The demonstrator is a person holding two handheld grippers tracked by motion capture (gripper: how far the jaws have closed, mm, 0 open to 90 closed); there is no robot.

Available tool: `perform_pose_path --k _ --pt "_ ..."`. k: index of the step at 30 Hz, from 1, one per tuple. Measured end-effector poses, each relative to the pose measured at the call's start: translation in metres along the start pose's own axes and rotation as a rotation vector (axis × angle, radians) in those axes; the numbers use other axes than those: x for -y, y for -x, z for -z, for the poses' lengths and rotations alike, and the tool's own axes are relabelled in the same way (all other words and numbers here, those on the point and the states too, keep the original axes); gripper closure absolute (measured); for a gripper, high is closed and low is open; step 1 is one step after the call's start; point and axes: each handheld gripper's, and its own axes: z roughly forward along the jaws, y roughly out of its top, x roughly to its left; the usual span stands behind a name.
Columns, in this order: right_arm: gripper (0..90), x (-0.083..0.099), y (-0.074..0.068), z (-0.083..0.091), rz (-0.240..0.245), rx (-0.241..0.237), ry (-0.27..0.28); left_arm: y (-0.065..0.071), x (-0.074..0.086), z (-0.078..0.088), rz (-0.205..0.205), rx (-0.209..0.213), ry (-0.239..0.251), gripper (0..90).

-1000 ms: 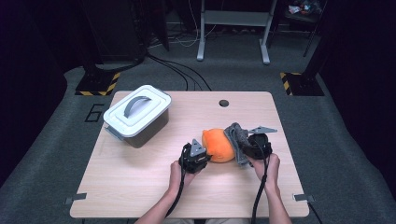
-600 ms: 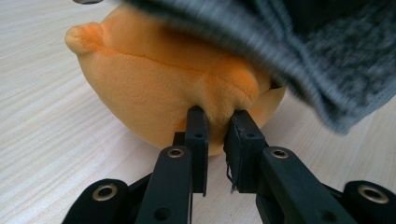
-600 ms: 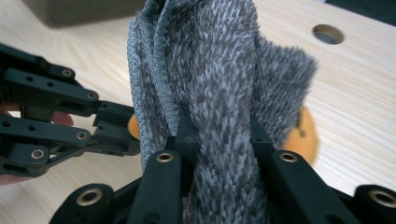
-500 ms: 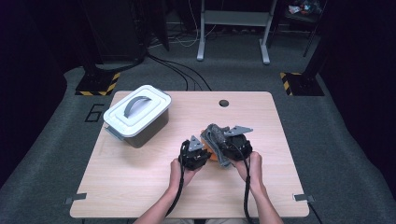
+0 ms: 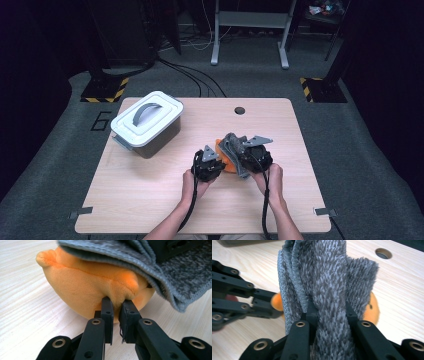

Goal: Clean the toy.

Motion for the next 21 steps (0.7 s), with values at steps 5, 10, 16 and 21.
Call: perform_pose_path --k 5,10,16,21 --pt "73.5 0.009 0.014 0.002 -0.042 0.011 0.002 0.001 0.000 0.000 -0.003 -0.001 0.005 81.8" --pt "73.5 0.018 0.029 0.003 -0.085 0.039 -0.010 0.000 0.001 0.000 0.002 -0.008 0.008 81.8" --pt "73.4 0.030 0.052 -0.007 -0.158 0.048 -0.042 -0.001 0.003 -0.001 0.004 -0.006 0.009 81.8" --pt "73.4 0.037 0.061 -0.016 -0.190 0.056 -0.068 -0.001 0.003 -0.001 0.001 -0.005 0.009 81.8"
